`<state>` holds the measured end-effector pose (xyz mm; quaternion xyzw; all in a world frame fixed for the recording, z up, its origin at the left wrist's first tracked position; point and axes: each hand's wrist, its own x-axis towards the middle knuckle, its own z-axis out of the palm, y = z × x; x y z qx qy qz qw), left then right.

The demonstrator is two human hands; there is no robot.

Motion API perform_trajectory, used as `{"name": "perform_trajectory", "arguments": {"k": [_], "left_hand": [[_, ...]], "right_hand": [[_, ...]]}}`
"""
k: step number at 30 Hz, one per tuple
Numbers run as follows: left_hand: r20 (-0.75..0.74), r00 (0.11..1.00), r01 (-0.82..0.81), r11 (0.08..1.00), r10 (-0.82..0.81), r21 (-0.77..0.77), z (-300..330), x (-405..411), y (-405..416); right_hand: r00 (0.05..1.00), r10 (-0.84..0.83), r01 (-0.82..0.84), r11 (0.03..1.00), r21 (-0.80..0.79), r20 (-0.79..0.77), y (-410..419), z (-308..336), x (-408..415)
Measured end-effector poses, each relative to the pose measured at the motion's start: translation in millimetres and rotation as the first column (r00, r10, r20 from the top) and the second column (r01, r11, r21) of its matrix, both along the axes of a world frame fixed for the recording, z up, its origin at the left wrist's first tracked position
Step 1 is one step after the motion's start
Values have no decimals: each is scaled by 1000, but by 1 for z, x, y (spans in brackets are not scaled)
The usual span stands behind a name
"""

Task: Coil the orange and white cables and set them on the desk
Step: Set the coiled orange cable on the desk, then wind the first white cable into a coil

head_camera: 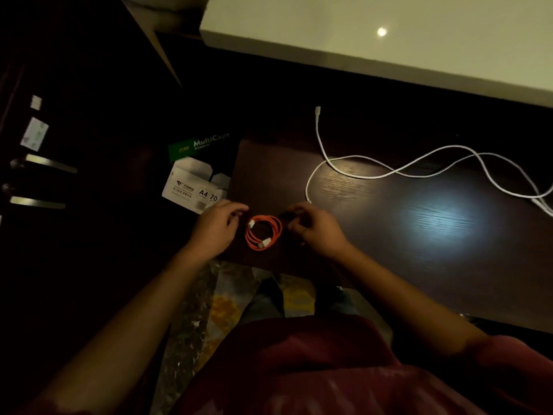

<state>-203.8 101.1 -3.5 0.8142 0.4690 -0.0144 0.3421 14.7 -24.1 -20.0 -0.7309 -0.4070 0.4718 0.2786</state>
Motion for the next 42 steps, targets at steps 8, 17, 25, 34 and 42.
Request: {"name": "perform_trajectory", "arguments": {"k": [8,17,25,34,42], "left_hand": [[-23,984,163,836,-178,524,24,102,17],[-309,917,356,865,-251,353,-20,215,-7],[-324,941,203,927,-96,315,-24,220,-16],[7,985,-169,980,170,102,15,228,-15],[415,900,-78,987,132,-143,144,267,-37]], "right_hand": [[813,-226,67,952,299,536,-42,34,135],[733,0,37,998,-40,680,-78,8,220],[744,86,22,988,-153,663,-93,3,233],[801,14,43,996,-81,598,-113,22,244],[826,-166,31,967,252,538,-109,66,247]]}}
